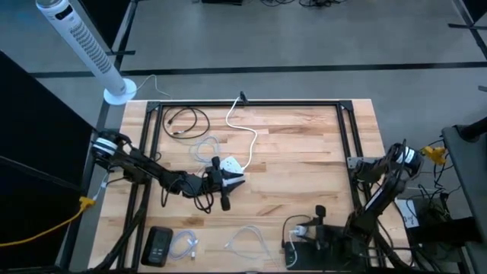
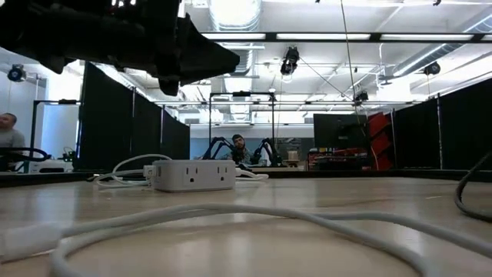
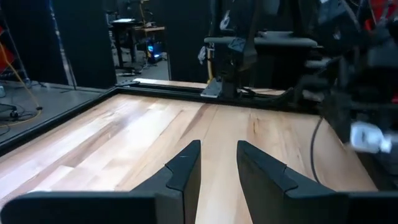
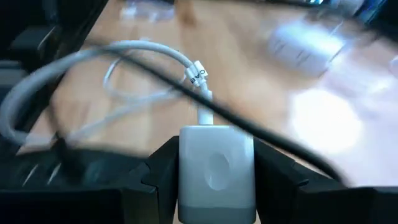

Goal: Plug in charger cables
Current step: Insert the white charger into the black outlet

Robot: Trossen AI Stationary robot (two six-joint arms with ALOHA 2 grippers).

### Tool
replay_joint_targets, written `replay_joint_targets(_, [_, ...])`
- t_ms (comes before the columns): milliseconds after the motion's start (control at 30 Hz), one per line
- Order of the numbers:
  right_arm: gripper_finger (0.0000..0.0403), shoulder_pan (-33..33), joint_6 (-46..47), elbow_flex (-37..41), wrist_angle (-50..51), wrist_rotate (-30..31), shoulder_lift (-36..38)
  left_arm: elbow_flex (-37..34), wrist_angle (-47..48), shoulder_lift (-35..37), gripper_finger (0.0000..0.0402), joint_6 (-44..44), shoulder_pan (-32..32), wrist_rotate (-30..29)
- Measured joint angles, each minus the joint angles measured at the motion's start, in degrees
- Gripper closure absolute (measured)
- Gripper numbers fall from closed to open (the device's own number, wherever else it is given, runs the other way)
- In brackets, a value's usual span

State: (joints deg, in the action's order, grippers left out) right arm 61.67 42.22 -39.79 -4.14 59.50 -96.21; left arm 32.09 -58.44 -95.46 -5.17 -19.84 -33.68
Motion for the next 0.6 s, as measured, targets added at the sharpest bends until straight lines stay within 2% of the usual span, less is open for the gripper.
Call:
replay_joint_targets(133, [0.0260, -2.2, -5.0, 0.3, -0.4, 1.4, 3.3, 3.2, 0.1, -5.4, 0.0310, 0.0, 0.0, 1.5])
replay_joint_targets(400, [0.0260, -8.3, -6.8, 1.1, -0.4, -6.0, 4.4, 18.3, 0.1, -21.8, 0.0310, 3.9, 0.2, 2.8])
replay_joint_targets(600, [0.0260, -8.9, -7.6, 1.2, -0.4, -5.9, 4.6, 27.1, 0.5, -29.4, 0.0310, 6.2, 0.3, 8.4])
